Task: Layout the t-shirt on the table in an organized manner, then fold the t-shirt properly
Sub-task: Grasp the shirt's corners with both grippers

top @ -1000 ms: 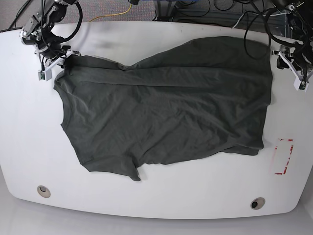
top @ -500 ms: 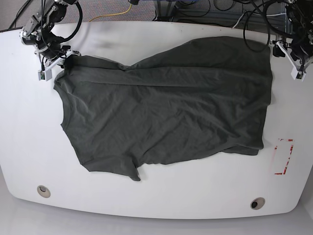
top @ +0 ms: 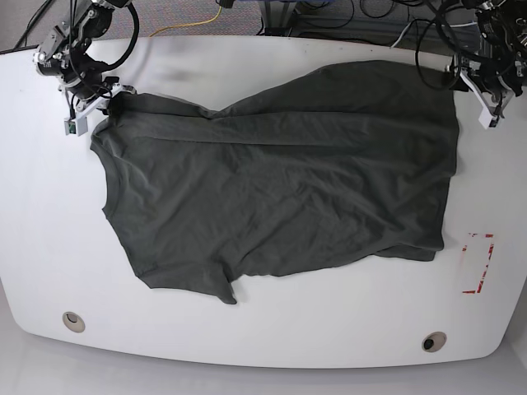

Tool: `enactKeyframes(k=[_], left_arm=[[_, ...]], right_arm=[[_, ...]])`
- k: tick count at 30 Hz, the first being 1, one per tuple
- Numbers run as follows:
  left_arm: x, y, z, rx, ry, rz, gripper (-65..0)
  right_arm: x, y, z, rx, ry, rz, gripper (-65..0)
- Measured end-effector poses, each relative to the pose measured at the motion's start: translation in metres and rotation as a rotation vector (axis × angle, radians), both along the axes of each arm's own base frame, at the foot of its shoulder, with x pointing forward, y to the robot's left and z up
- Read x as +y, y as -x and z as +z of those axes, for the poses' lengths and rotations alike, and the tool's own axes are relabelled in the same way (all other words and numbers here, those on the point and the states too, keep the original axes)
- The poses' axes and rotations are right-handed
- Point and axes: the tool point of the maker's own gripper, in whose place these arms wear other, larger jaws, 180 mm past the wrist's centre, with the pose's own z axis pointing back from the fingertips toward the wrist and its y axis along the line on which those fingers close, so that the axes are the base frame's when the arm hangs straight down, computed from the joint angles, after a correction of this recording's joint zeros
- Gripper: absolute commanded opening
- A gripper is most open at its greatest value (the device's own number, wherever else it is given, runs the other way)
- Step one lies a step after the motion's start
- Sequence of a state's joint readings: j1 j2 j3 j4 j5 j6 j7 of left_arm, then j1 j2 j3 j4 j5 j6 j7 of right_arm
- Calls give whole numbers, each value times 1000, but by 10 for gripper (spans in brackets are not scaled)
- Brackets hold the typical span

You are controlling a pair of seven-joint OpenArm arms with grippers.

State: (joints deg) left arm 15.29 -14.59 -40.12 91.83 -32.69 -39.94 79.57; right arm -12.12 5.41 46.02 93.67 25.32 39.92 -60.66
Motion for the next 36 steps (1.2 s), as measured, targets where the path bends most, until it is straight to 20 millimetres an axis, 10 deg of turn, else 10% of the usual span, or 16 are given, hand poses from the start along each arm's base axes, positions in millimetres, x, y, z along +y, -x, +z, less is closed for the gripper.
enactKeyframes(k=[24, 36], left_arm=[[-37, 4, -2, -32, 44, -97, -279], [-46, 8, -6, 7, 49, -132, -647]], right_arm=[[1, 0, 1, -1, 4, 1, -599], [0, -1, 3, 3, 15, 6, -602]])
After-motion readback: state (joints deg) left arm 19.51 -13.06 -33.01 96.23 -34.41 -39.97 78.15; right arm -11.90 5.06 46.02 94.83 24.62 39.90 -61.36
